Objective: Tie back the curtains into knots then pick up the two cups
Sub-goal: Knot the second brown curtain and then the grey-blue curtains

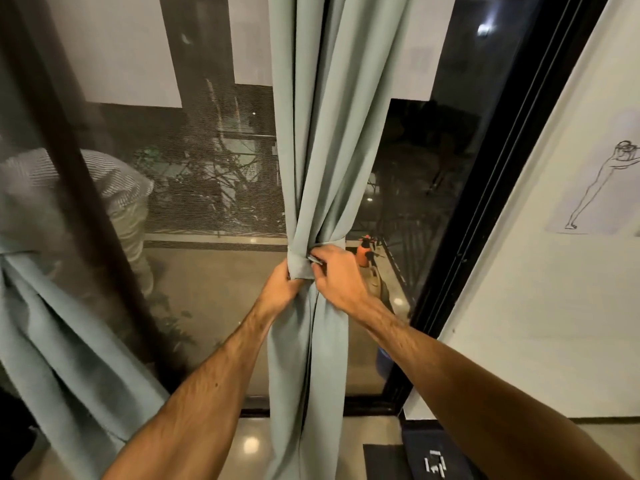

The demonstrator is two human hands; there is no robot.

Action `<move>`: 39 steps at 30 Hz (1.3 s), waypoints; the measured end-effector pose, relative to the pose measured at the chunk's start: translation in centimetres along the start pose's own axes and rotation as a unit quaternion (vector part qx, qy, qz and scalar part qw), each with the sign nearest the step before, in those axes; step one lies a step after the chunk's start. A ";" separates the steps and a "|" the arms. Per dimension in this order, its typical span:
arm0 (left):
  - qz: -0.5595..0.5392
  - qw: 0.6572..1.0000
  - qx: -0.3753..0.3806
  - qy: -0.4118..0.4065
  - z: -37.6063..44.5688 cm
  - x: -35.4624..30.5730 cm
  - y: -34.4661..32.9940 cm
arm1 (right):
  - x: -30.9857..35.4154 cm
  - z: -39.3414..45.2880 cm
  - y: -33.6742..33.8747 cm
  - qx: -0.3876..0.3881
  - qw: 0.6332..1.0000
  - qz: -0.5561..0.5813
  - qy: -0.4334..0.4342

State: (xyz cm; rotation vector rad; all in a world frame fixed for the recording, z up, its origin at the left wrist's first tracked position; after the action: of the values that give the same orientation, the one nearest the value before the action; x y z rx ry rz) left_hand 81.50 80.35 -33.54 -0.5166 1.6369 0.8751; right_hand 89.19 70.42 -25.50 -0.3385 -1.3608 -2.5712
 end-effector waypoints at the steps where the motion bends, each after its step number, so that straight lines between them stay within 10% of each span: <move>1: 0.007 1.000 0.003 -0.005 0.1 0.0 0.0 | 0.1 -0.1 -0.3 0.011 1.000 -0.006 0.012; 15: 0.212 0.952 -0.186 0.118 -1.3 -1.8 1.7 | 1.2 2.9 -0.3 0.282 0.935 -0.180 0.118; 27: -0.228 0.955 -0.111 0.154 -3.0 -0.8 1.2 | 0.3 3.8 1.9 0.193 0.979 -0.057 0.022; 39: -0.342 0.924 -0.101 0.140 -6.0 -1.0 -1.9 | 0.0 0.4 2.3 0.199 0.975 0.089 0.047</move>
State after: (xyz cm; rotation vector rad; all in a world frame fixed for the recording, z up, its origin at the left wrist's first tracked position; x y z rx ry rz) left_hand 79.35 74.40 -32.63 -1.3143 1.4558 0.4502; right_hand 89.88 69.53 -23.49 -0.2505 -1.6791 -2.0820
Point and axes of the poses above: each hand's wrist, its own z-axis towards the middle knuckle, its own y-axis out of the back of the hand, x = y × z, the point moved 8 cm from there along z, towards the middle knuckle, and after that the axes turned 13 degrees about y, right-handed, at the moved point
